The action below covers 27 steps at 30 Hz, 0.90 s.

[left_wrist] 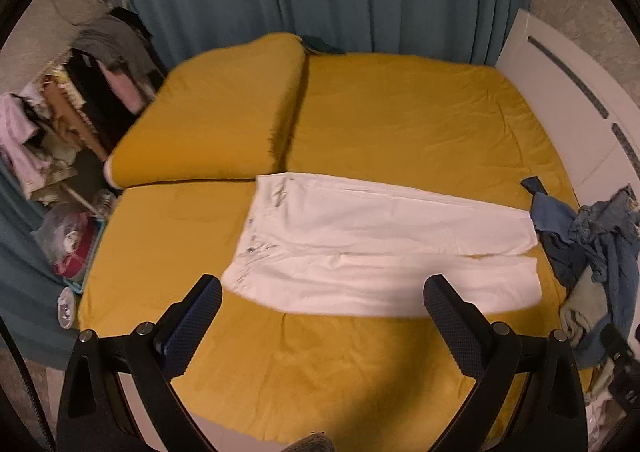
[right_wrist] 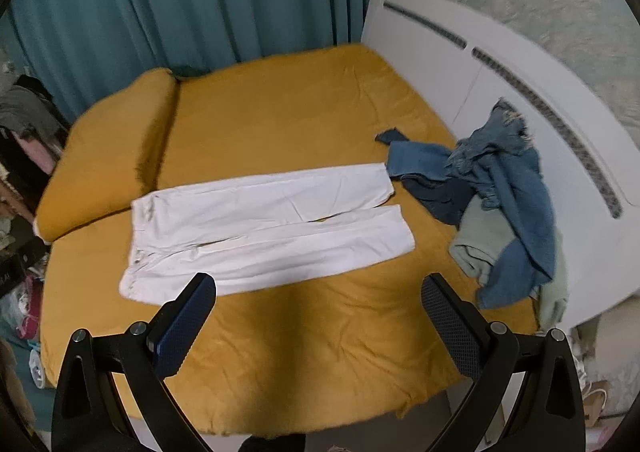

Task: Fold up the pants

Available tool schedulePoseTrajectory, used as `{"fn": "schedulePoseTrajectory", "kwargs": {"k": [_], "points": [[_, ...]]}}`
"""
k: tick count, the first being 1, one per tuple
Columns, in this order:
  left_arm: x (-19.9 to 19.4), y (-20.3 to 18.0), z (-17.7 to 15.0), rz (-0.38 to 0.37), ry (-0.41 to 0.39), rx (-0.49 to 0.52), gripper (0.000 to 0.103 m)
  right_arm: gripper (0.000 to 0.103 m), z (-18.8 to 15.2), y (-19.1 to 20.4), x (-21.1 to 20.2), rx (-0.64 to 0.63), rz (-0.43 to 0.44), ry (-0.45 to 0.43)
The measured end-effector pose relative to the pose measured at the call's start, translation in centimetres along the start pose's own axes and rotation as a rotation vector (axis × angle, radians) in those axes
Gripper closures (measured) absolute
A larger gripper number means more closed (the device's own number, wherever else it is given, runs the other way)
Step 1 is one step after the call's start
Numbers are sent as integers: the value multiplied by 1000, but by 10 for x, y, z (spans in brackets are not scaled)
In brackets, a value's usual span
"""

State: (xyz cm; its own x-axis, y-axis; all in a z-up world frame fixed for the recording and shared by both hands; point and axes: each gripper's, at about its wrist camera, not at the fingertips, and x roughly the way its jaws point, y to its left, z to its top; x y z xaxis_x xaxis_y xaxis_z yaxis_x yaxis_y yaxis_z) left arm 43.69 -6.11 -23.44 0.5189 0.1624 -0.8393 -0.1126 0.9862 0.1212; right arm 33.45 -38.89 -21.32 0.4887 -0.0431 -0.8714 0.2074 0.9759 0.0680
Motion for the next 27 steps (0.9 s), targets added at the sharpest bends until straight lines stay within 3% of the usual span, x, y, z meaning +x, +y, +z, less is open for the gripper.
{"fn": "schedulePoseTrajectory", "kwargs": {"k": [7, 12, 17, 23, 27], "points": [[119, -40, 59, 18, 70, 79, 0, 0, 83, 24, 148, -75, -28, 65], [233, -86, 83, 41, 189, 211, 0, 0, 129, 36, 275, -165, 0, 193], [349, -126, 100, 65, 302, 343, 2, 0, 170, 76, 436, -362, 39, 405], [447, -159, 109, 58, 362, 439, 2, 0, 205, 122, 577, -599, -19, 482], [489, -172, 111, 45, 396, 496, 3, 0, 220, 143, 654, -711, -41, 551]]}}
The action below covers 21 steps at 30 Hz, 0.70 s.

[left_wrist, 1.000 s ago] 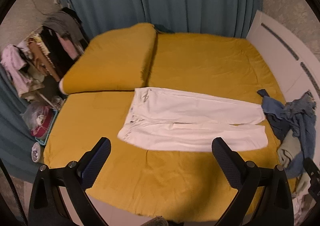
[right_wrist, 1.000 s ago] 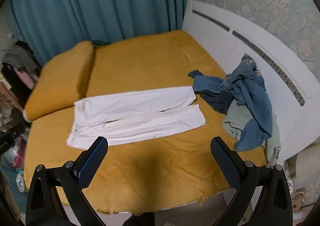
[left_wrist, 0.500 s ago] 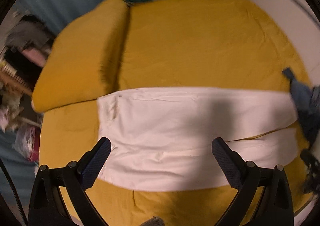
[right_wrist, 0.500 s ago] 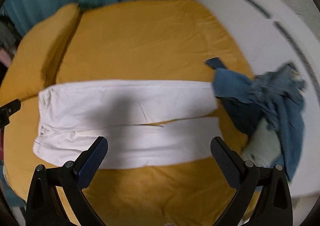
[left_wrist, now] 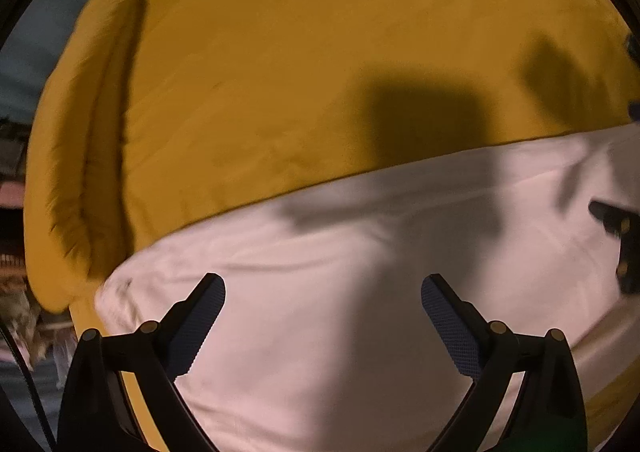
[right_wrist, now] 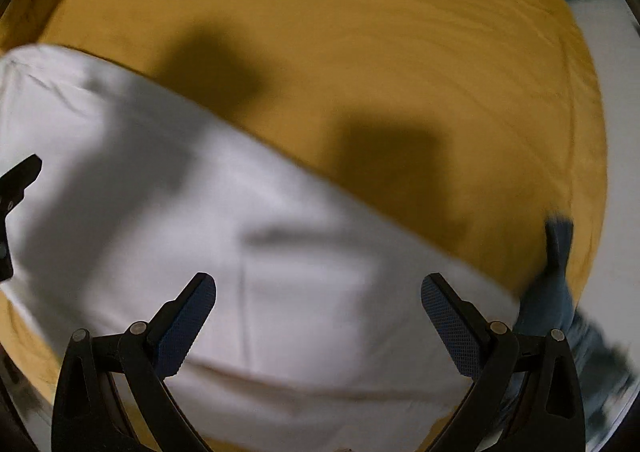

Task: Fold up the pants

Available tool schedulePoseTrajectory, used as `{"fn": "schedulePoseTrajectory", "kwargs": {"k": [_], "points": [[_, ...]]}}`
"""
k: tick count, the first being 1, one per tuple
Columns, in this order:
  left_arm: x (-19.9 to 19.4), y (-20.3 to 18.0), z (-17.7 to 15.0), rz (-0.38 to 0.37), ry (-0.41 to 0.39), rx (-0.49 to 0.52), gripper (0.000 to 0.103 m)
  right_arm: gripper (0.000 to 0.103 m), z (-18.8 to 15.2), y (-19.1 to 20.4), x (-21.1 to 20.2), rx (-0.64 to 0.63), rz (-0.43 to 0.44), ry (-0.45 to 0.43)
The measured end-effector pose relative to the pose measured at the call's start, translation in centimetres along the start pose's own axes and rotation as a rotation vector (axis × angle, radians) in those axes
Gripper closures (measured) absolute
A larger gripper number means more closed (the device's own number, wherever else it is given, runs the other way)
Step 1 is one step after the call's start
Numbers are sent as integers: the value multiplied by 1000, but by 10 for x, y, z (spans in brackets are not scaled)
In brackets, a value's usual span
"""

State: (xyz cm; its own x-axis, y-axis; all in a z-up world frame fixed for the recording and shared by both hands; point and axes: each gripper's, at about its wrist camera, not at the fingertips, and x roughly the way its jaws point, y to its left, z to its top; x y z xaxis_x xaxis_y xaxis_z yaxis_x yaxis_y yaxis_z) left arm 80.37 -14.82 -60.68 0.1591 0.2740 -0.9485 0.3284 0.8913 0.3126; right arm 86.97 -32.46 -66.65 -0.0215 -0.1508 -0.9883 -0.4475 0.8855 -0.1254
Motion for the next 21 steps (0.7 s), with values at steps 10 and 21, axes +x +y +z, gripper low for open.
{"fn": "schedulePoseTrajectory", "kwargs": {"k": [10, 21], "points": [[27, -21, 28, -81, 32, 198, 3, 36, 57, 7, 84, -231, 144, 134], [6, -82, 36, -178, 27, 504, 15, 97, 14, 11, 34, -250, 256, -156]]}}
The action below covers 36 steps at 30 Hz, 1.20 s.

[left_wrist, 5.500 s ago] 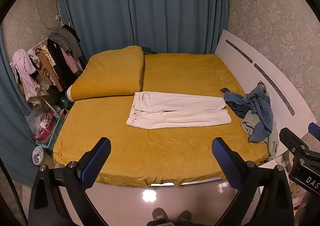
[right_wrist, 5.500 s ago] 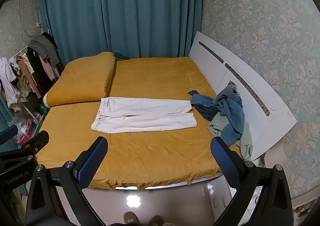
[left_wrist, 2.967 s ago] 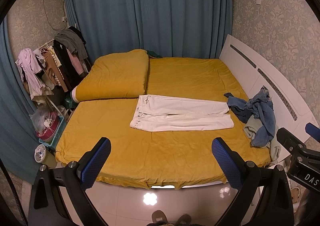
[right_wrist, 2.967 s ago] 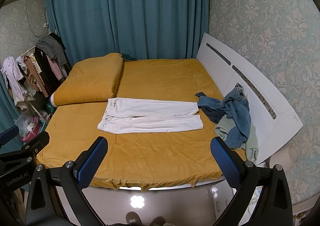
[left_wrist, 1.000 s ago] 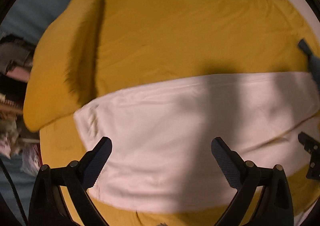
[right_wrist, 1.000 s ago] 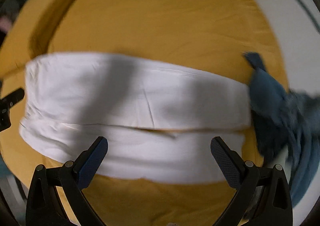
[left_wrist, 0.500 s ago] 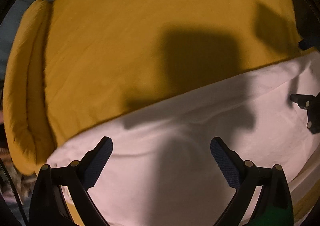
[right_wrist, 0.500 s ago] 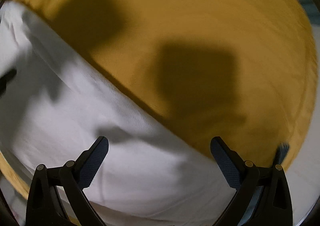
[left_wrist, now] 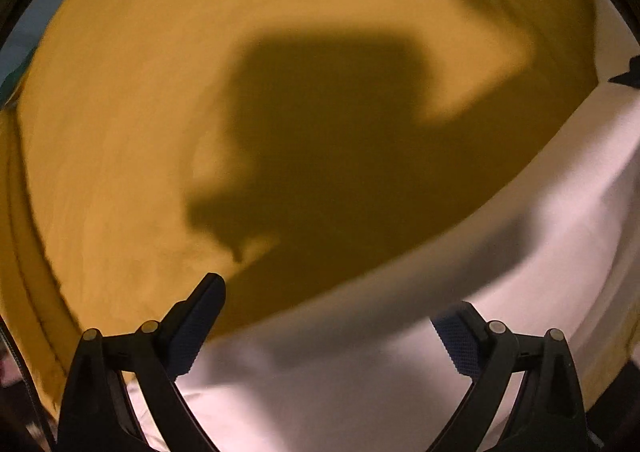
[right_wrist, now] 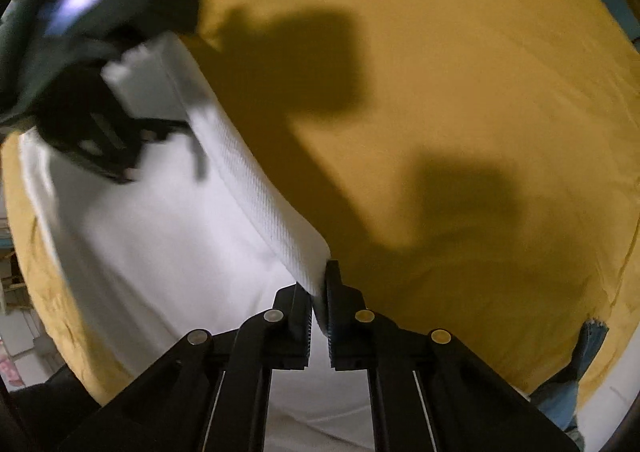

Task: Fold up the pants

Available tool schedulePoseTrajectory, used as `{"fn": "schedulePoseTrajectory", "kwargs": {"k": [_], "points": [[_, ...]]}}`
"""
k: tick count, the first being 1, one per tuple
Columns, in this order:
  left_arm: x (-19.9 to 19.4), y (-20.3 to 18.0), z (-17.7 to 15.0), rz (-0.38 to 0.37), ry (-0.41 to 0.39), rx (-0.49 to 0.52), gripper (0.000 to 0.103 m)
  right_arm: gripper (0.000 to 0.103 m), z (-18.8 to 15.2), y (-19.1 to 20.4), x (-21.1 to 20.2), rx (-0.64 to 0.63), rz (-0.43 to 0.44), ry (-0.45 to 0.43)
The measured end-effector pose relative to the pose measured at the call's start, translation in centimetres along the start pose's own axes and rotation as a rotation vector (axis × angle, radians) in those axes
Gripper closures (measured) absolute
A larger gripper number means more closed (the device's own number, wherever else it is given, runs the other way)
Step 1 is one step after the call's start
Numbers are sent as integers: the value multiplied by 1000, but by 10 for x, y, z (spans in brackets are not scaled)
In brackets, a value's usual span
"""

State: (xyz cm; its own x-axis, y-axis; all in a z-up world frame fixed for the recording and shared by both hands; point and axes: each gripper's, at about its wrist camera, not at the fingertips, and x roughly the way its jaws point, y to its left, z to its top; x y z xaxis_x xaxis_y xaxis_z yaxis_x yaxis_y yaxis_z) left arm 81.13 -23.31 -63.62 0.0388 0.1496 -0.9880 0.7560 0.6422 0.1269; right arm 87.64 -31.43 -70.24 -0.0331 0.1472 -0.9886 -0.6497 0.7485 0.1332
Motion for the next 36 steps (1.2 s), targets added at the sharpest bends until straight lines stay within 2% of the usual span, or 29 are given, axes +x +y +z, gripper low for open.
{"fn": "schedulePoseTrajectory", "kwargs": {"k": [1, 2, 3, 5, 8, 10, 13, 14, 16, 20, 22, 24, 25, 27, 28, 29, 31, 32, 33, 34, 35, 36], "points": [[-1, -3, 1, -34, -1, -2, 46, 97, -2, 0, 1, 0, 5, -6], [-4, -6, 2, -104, 3, -32, 71, 97, -4, 4, 3, -2, -3, -12], [-9, -8, 1, -134, -12, -56, 77, 98, -3, 5, 6, 3, -15, -15], [-27, -13, -6, -120, -81, -122, 86, 98, -9, 19, -1, 20, -26, -22], [-70, -31, -41, -120, -201, -272, 88, 98, -29, 32, -28, 61, -37, -62], [-88, -49, -67, -137, -225, -364, 88, 98, -51, 48, -50, 91, -17, -102], [-104, -102, -117, -152, -223, -504, 88, 98, -81, 76, -64, 147, 38, -132], [-99, -113, -137, -161, -213, -539, 88, 98, -94, 89, -63, 155, 49, -128], [-82, -146, -156, -188, -155, -617, 87, 97, -117, 117, -55, 154, 45, -101], [-26, -183, -171, -235, -63, -719, 85, 97, -150, 154, 2, 197, 80, 31], [-12, -197, -168, -219, -71, -722, 85, 97, -160, 163, 29, 227, 78, 72], [-12, -207, -160, -193, -98, -717, 85, 96, -163, 167, 51, 264, 60, 86], [-14, -211, -157, -186, -100, -713, 85, 96, -176, 163, 56, 279, 58, 91], [-22, -220, -153, -188, -116, -719, 84, 91, -177, 151, 68, 323, 64, 96], [-27, -224, -157, -191, -118, -720, 80, 88, -182, 148, 67, 338, 68, 95], [-37, -231, -168, -194, -128, -734, 75, 83, -185, 144, 64, 363, 82, 92], [-49, -238, -179, -202, -151, -770, 64, 46, -190, 137, 55, 415, 151, 64], [-59, -245, -186, -211, -170, -804, 62, 36, -192, 135, 48, 443, 201, 41], [-62, -256, -187, -212, -182, -828, 61, 22, -193, 133, 42, 474, 245, 22], [-69, -257, -194, -213, -194, -850, 53, 18, -195, 130, 34, 512, 290, 1], [-76, -259, -202, -209, -204, -882, 28, 18, -198, 126, 26, 557, 331, -22], [-78, -263, -205, -201, -202, -906, 13, 18, -201, 121, 19, 605, 368, -45]]}}
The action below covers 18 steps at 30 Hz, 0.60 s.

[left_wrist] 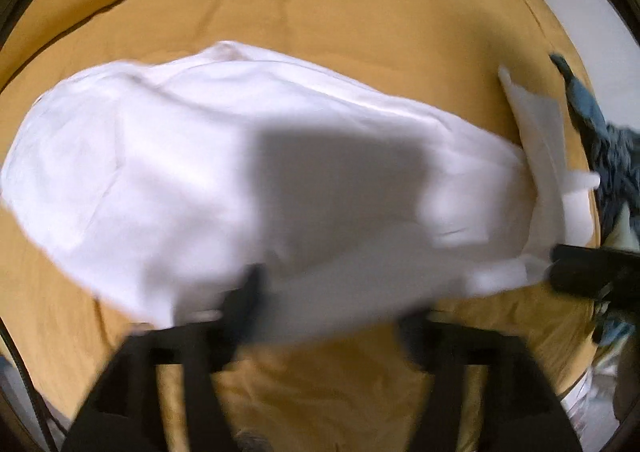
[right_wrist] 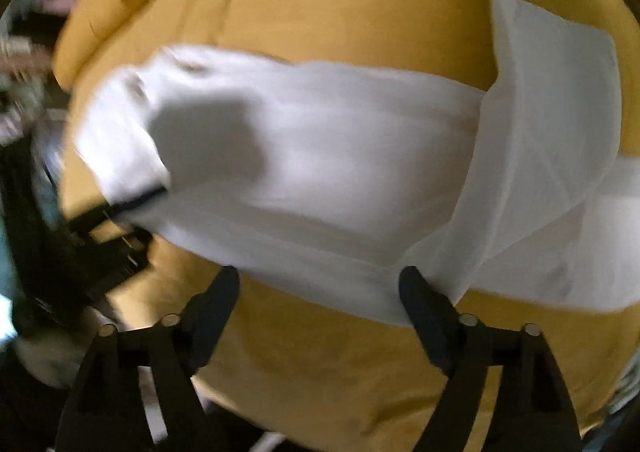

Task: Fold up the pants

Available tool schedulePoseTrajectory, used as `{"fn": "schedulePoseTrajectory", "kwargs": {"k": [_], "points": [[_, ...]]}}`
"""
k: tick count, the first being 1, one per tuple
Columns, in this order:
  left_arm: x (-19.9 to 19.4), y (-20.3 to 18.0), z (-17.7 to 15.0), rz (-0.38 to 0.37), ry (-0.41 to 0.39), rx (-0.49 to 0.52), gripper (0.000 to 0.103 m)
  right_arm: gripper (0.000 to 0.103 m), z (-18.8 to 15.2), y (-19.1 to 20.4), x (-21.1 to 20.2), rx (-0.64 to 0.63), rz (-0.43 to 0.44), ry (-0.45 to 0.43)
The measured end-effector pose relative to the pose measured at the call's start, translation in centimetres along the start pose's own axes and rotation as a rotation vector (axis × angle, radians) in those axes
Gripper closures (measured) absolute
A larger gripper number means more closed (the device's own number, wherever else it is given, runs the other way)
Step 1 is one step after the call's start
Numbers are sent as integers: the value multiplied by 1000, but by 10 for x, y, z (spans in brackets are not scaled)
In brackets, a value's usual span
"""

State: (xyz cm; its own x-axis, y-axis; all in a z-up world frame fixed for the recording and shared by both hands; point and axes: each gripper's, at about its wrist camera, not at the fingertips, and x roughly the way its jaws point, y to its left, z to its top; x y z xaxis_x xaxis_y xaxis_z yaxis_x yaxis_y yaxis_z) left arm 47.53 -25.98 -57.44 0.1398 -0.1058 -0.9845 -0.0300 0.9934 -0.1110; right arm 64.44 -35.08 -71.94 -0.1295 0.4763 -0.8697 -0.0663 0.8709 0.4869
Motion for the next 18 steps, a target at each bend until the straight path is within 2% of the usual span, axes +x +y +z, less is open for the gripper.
{"fn": "schedulePoseTrajectory", "kwargs": {"k": [1, 3, 4, 5, 7, 9, 11, 12, 13, 15, 16, 17, 18], "points": [[-3, 1, -7, 10, -7, -25, 4, 18, -3, -3, -9, 38, 31, -16], [-25, 22, -8, 41, -50, -91, 4, 18, -2, -10, -28, 120, 43, -72], [-23, 24, -10, 66, -58, -111, 4, 18, -3, -11, -36, 158, 31, -119], [-23, 28, -15, 100, -66, -148, 3, 18, 2, -14, -46, 180, 5, -154], [-19, 32, -22, 120, -73, -192, 3, 17, 14, -24, -64, 210, -102, -208], [-7, 30, -18, 147, -66, -223, 3, 17, 46, -23, -63, 225, -194, -209], [4, 28, -18, 171, -61, -239, 3, 17, 86, -41, -53, 235, -273, -205], [9, 26, -20, 180, -66, -249, 3, 18, 106, -44, -37, 236, -307, -184], [15, 22, -18, 187, -70, -252, 3, 18, 112, -50, -18, 238, -322, -173], [19, 16, -25, 211, -75, -253, 3, 21, 139, -61, 19, 242, -357, -99], [21, 14, -23, 218, -76, -253, 3, 36, 147, -66, 29, 250, -378, -78], [11, 28, -21, 220, -75, -254, 3, 49, 153, -70, 39, 258, -416, -54], [-1, 32, -21, 220, -74, -256, 3, 85, 154, -72, 44, 260, -482, -38]]}}
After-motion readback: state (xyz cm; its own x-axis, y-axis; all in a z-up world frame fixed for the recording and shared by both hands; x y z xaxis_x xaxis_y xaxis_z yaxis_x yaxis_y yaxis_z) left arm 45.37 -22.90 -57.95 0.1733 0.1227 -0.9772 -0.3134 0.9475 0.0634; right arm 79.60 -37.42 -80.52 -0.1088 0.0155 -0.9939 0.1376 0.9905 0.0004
